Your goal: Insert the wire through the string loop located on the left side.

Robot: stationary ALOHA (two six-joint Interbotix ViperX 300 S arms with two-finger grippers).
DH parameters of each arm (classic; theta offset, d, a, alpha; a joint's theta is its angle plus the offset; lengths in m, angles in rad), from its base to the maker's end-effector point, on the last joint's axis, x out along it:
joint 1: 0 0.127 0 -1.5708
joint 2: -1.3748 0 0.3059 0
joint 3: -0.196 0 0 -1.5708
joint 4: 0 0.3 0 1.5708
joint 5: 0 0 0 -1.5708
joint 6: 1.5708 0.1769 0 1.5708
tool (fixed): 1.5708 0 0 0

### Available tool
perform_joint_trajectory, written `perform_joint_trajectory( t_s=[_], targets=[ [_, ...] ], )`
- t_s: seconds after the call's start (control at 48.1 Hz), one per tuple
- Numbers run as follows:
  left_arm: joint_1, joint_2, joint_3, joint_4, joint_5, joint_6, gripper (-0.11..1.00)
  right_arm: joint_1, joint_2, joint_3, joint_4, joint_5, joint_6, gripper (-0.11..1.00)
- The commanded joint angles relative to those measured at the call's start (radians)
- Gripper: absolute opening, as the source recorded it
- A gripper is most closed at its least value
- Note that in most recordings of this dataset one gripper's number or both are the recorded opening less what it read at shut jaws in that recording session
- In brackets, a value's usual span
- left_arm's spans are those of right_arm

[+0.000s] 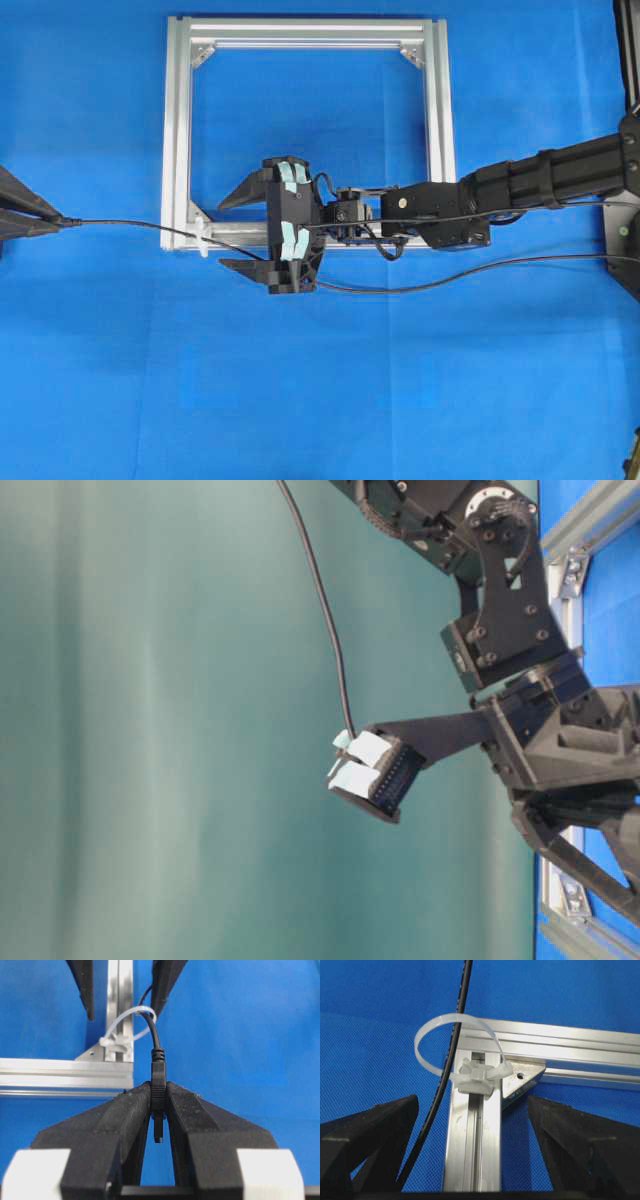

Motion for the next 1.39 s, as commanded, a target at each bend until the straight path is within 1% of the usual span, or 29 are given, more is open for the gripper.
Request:
perform_joint_trajectory(
  t_s=[0.0,0.208,0.25,0.312,0.374,0.395,0.458,0.499,0.541,0.562,0.686,0.832,1.123,1.373],
  targets=[
    [-0.002,0.014,-0.012,0.003,-0.014,0.000,0.08,-0.003,-0.038,-0.014,0.003,-0.005,0.000,0.96],
    [-0.002,0.011,-0.014,0.003,-0.015,-0.002,0.09,-0.003,-0.038,-0.015,0.002,-0.006,0.000,0.96],
    [-0.002,0.011,-0.014,0.003,-0.015,-0.008,0.12,-0.003,-0.038,-0.015,0.003,-0.006,0.000,0.96],
    [-0.002,0.009,-0.015,0.003,-0.017,-0.009,0.27,-0.003,-0.038,-0.017,0.003,-0.008,0.000,0.96],
    [-0.002,0.009,-0.014,0.005,-0.018,-0.009,0.46,-0.003,-0.037,-0.017,0.003,-0.008,0.000,0.96],
    [-0.002,0.009,-0.014,0.003,-0.018,-0.009,0.54,-0.003,-0.038,-0.017,0.003,-0.008,0.000,0.96],
    [-0.002,0.009,-0.012,0.003,-0.018,-0.009,0.72,-0.003,-0.038,-0.017,0.003,-0.008,0.000,0.96],
    [0.000,0.009,-0.014,0.003,-0.018,-0.008,0.82,-0.003,-0.037,-0.015,0.003,-0.008,0.000,0.96],
    [0.000,0.009,-0.014,0.003,-0.018,-0.008,0.88,-0.003,-0.037,-0.015,0.002,-0.008,0.000,0.96],
    [-0.002,0.009,-0.014,0.003,-0.018,-0.006,0.89,-0.003,-0.038,-0.017,0.002,-0.008,0.000,0.96],
    [0.000,0.009,-0.014,0.003,-0.018,-0.006,0.83,-0.003,-0.038,-0.015,0.002,-0.008,0.000,0.96],
    [-0.002,0.009,-0.012,0.003,-0.018,-0.005,0.84,-0.003,-0.063,-0.011,0.003,-0.003,0.000,0.96],
    [-0.002,0.009,-0.012,0.005,-0.020,0.000,0.84,-0.003,-0.193,0.025,-0.002,0.034,-0.005,0.96],
    [0.000,0.008,-0.012,0.005,-0.038,0.002,0.84,-0.003,-0.258,0.017,0.000,0.081,-0.005,0.96]
  ],
)
